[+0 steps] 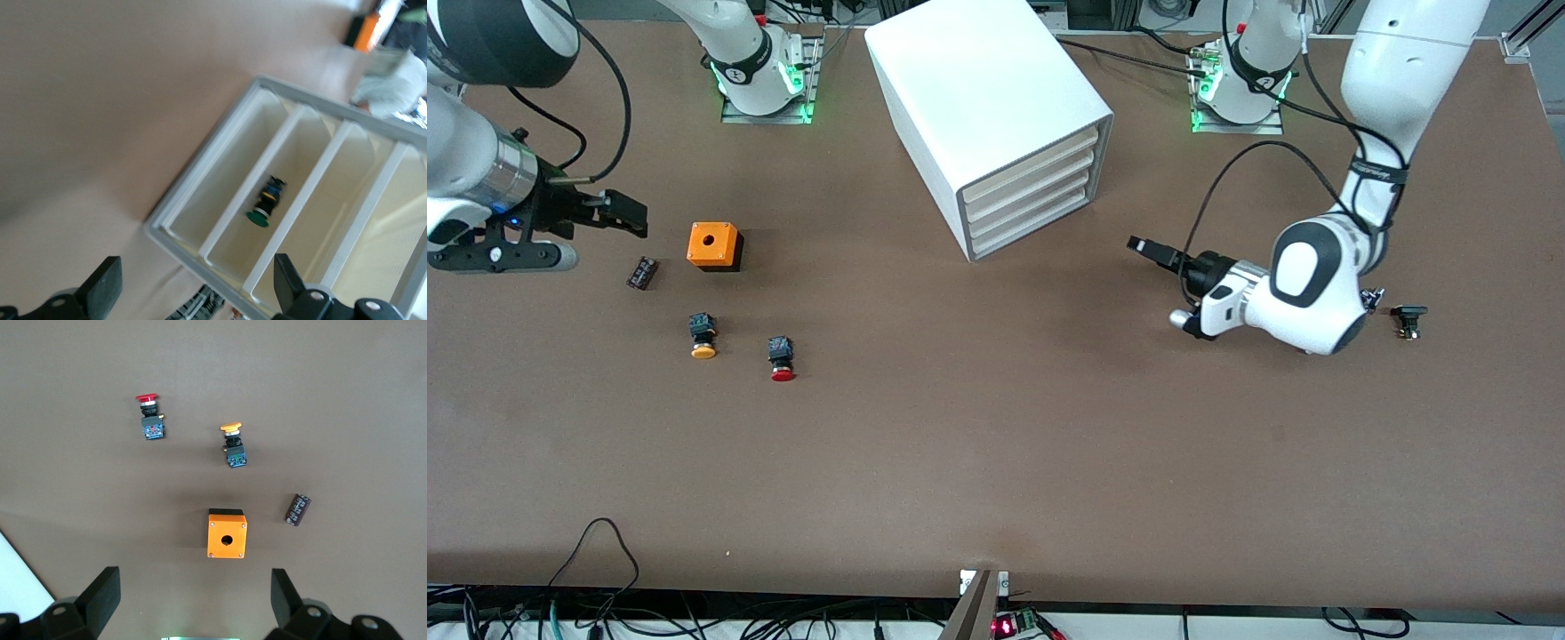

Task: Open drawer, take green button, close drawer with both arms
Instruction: 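Pull the cabinet drawer open with the left gripper while the right gripper approaches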

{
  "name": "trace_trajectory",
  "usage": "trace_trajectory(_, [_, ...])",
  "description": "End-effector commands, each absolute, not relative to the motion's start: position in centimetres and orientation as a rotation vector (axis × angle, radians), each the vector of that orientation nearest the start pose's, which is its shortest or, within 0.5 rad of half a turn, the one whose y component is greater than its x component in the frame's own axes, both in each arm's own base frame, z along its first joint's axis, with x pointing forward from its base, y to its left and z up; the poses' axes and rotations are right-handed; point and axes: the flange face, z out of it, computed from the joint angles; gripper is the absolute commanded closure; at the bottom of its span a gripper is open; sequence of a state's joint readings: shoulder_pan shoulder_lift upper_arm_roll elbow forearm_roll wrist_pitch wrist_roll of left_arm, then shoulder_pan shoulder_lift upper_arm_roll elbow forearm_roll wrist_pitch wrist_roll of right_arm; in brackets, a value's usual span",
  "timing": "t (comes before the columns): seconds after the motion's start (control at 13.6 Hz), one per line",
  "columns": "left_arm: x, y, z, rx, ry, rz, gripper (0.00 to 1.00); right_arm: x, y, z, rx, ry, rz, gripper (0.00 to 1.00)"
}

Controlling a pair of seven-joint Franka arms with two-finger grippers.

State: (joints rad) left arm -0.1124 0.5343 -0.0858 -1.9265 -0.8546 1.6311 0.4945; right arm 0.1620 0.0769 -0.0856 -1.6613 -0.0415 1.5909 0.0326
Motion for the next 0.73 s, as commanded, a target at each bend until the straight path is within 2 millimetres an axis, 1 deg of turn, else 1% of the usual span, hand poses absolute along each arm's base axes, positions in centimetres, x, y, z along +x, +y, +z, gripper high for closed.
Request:
trace_trajectory(0.0, [48.4, -21.8, 17.6, 1.981, -0.330, -0.739, 0.00, 56.9, 4.0, 55.3, -3.171, -0.083, 0.209, 0.00])
trace_trajectory(0.07, [47.2, -23.2, 16.9, 1.979, -0.334, -0.731, 0.00, 57.0, 4.0, 55.4, -3.171, -0.083, 0.199, 0.00])
trace_trajectory(0.22, [45.6, -25.5, 16.3, 1.987, -0.363, -0.735, 0.00, 57.1, 4.0, 55.5, -3.172, -0.076, 0.185, 0.00])
trace_trajectory(0.29, [45.0, -26.2, 16.2, 1.987, -0.367, -0.736, 0.00, 57.1, 4.1, 55.5, -3.170, -0.068, 0.182, 0.00])
trace_trajectory(0.37, [44.0, -27.0, 15.7, 1.988, -0.354, -0.740, 0.00, 57.2, 4.2, 55.5, -3.153, -0.066, 0.175, 0.00])
trace_trajectory(0.51, [42.5, -28.1, 14.9, 2.000, -0.355, -0.736, 0.01, 57.5, 4.9, 55.3, -3.100, -0.069, 0.150, 0.00])
trace_trajectory(0.66, [41.4, -28.8, 13.8, 1.984, -0.316, -0.746, 0.02, 57.9, 5.8, 54.3, -3.074, -0.084, 0.174, 0.00])
